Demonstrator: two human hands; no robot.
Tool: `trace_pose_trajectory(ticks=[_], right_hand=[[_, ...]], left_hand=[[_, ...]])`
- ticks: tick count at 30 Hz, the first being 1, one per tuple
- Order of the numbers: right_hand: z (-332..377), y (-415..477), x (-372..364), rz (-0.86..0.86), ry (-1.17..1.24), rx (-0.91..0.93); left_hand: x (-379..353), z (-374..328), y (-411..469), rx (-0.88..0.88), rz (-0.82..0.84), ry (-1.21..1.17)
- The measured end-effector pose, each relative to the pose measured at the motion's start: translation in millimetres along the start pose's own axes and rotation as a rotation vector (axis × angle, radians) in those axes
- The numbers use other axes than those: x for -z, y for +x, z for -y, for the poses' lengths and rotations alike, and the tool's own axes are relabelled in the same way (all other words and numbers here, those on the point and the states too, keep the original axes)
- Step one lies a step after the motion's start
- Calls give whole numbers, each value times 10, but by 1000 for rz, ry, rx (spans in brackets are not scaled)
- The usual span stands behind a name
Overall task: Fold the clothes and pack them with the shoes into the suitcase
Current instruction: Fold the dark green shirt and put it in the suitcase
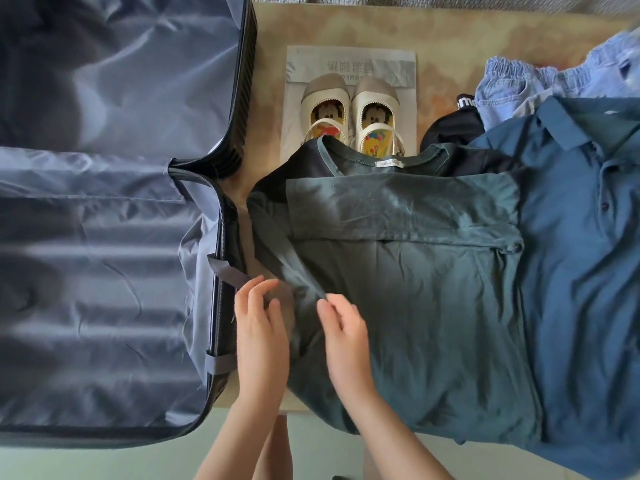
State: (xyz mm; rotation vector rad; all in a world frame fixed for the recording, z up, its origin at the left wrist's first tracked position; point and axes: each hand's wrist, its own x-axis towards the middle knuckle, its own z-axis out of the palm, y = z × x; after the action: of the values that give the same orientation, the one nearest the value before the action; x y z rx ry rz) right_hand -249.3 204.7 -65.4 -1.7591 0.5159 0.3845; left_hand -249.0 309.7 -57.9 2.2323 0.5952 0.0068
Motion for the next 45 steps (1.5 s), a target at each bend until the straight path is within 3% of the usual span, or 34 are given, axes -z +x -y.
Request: trace_pose_trajectory(ticks=[4, 8, 9, 12, 14, 17, 23, 27, 33, 39, 45], right_hand=[[97, 208, 244, 3, 310, -150], [115, 476, 387, -45, 291, -279], [80, 542, 431, -64, 191, -255], [-82, 663, 599, -72, -411, -117], [-192, 651, 679, -70, -512, -87], [-260, 532, 684, -85, -620, -72], [-402, 371, 639, -106, -842, -86], [-373, 378, 693, -202, -687, -86], [-287, 464, 865, -190, -594, -50], [-229, 555, 934, -214, -560, -15], [-265, 557, 939, -214, -584, 7]], left_hand=[[-67, 60, -76, 189, 229, -48], [-183, -9, -69, 315, 386, -110], [-219, -20, -65, 334, 426, -138], [-356, -13, -116, 449, 580, -247], [-438, 32, -186, 494, 626, -221], [-481, 109, -226, 488, 617, -163], [-452, 206, -252, 288, 460, 170], [-448, 306, -371, 324, 501, 312], [-309, 320, -572, 352, 530, 493], [-62, 538, -793, 304, 426, 614], [-139, 724, -825, -22, 260, 640]])
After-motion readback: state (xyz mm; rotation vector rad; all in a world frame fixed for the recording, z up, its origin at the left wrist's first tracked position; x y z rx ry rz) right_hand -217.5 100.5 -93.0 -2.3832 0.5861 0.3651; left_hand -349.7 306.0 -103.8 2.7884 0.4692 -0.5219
